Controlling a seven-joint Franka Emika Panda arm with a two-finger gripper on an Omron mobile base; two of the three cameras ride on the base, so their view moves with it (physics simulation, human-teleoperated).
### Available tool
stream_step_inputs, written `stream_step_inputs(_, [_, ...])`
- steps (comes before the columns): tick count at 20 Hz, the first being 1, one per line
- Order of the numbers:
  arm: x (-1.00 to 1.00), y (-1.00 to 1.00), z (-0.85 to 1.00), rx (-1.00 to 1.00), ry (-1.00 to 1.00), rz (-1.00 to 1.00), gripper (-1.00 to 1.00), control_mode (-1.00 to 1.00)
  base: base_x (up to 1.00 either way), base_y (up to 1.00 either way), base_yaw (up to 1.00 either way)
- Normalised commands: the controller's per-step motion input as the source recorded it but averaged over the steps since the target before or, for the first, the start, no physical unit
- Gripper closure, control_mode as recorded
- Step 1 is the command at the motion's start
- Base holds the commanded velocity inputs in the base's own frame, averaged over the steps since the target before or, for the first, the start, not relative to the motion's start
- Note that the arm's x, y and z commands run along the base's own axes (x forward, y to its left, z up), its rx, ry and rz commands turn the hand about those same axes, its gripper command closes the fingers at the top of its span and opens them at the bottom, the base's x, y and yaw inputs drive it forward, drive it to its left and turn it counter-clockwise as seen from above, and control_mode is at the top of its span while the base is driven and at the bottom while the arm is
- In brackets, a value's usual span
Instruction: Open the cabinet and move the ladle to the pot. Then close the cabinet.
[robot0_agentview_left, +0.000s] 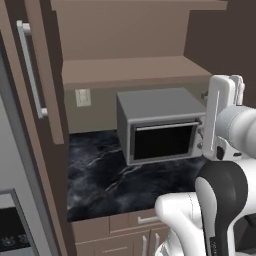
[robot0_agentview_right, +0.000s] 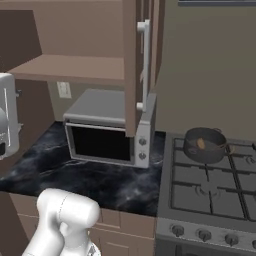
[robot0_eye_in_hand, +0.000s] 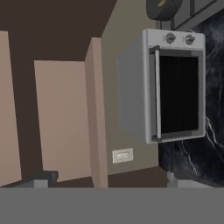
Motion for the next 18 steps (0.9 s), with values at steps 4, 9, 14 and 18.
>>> stream_step_inputs(4, [0.0,0.0,0.0,0.0,0.0,0.0,-1.0,1.0,0.9,0.0,0.0])
stream_step_inputs(9, [0.0,0.0,0.0,0.0,0.0,0.0,-1.0,1.0,1.0,0.0,-0.01])
stream_step_inputs(14, [0.0,0.0,0.0,0.0,0.0,0.0,-1.0,1.0,0.98,0.0,0.0])
stream_step_inputs(18, [0.0,0.0,0.0,0.0,0.0,0.0,-1.0,1.0,0.75,-0.02,0.0])
